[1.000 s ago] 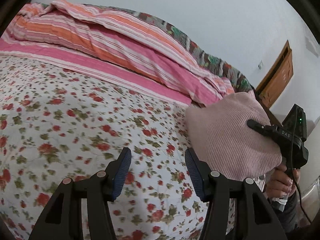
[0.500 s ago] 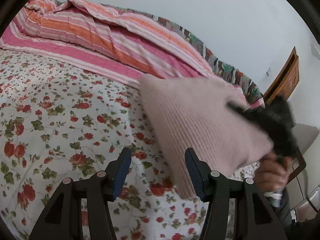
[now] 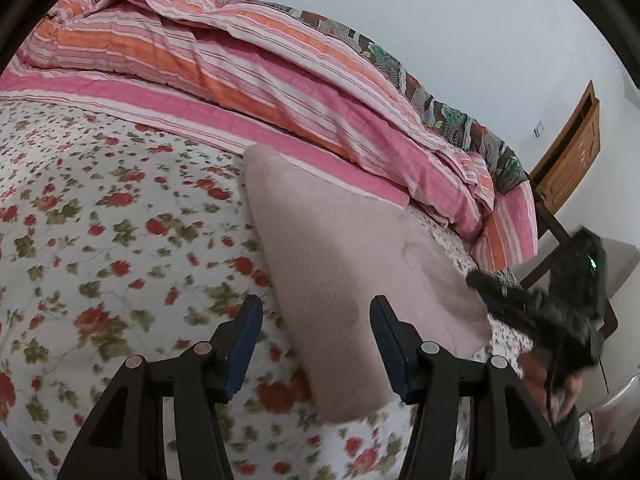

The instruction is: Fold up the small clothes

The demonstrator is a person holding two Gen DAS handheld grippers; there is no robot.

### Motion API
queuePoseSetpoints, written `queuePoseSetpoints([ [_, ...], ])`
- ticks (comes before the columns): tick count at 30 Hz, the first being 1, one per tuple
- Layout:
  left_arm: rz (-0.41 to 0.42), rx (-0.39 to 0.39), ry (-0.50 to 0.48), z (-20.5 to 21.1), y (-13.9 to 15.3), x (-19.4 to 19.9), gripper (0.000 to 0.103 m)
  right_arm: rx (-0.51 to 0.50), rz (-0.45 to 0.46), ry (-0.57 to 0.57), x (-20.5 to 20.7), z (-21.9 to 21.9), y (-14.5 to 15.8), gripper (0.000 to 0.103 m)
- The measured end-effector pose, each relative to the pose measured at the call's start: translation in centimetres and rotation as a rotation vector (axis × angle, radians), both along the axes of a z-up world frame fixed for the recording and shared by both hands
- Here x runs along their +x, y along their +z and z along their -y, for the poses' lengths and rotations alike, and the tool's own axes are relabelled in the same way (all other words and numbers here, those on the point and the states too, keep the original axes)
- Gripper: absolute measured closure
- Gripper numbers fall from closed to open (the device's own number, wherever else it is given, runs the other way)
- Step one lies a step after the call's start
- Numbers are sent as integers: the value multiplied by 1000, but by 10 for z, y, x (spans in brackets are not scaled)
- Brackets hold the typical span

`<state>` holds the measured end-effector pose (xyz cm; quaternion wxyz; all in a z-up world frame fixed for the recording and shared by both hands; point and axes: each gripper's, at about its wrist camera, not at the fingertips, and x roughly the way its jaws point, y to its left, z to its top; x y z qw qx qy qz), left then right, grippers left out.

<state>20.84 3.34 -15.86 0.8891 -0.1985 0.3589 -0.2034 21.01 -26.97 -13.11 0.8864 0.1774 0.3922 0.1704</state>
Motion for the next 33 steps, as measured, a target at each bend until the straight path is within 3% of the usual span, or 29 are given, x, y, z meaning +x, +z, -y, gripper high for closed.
queuePoseSetpoints([
  [2, 6, 29, 0, 13, 8, 7, 50, -48, 7, 1, -6, -9, -3, 56],
  [4, 21, 73, 2, 27, 16, 13, 49, -85, -5, 3, -8, -16, -12, 81],
  [6, 10, 152, 25, 42, 17, 21, 49, -141, -3, 30, -8, -21, -22, 88],
  [9, -29, 250, 48, 54, 4, 27, 46, -229, 38, 59, -11, -25, -34, 89],
  [13, -31, 233, 40, 46, -13, 20, 43, -218, -26, 57, -8, -17, -44, 89],
  [18, 2, 216, 35, 40, 0, 19, 44, -205, 54, 65, -12, -9, -14, 77],
  [23, 22, 207, 33, 36, 13, 26, 48, -210, 100, 40, 9, -7, 10, 76],
  [29, 62, 254, 15, 45, 31, 47, 50, -240, 104, 32, 34, -19, 5, 76],
  [33, 62, 275, 21, 56, 29, 65, 56, -239, 73, 8, 54, -19, -6, 76],
])
